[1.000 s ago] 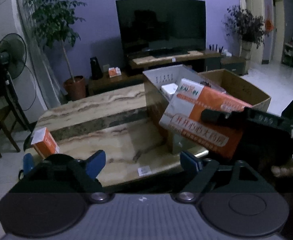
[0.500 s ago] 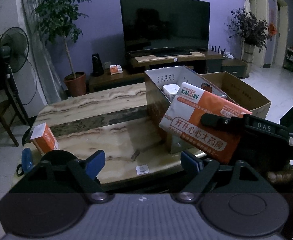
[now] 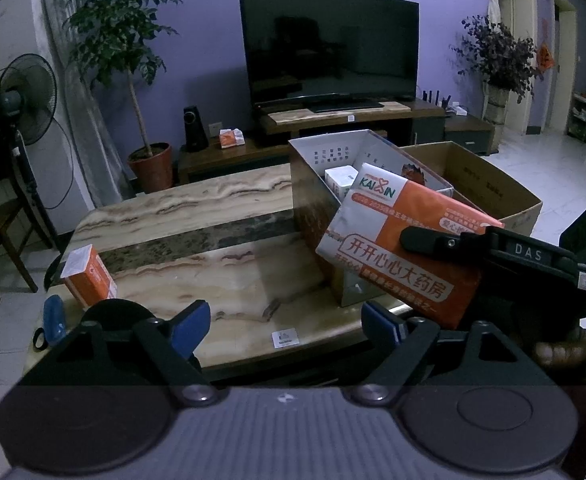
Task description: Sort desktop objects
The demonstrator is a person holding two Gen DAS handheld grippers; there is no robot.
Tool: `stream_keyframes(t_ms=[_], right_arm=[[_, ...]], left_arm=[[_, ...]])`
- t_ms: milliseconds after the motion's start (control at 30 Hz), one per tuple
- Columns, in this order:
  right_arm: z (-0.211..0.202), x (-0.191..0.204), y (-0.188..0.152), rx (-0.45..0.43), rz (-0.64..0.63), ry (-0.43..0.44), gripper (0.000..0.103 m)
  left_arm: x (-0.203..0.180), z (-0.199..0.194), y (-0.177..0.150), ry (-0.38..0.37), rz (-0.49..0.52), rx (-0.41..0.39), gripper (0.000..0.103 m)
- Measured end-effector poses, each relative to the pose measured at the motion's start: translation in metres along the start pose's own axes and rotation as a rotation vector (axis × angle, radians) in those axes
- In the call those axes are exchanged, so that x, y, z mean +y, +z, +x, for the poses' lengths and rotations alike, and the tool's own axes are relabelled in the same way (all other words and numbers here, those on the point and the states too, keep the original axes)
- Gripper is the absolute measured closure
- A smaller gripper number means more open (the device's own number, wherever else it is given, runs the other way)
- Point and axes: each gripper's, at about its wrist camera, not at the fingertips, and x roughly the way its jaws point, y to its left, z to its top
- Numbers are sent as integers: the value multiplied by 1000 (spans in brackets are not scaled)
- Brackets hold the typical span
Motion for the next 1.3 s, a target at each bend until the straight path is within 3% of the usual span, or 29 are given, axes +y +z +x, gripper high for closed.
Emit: stream_keyframes(t_ms=[833, 1300], right_arm=[[1, 2, -2, 13, -11, -4, 29], [3, 10, -1, 10, -43, -25, 29]], left_arm=[[-3, 3, -1, -9, 5, 4, 20], [-5, 15, -14, -124, 45, -90, 20]])
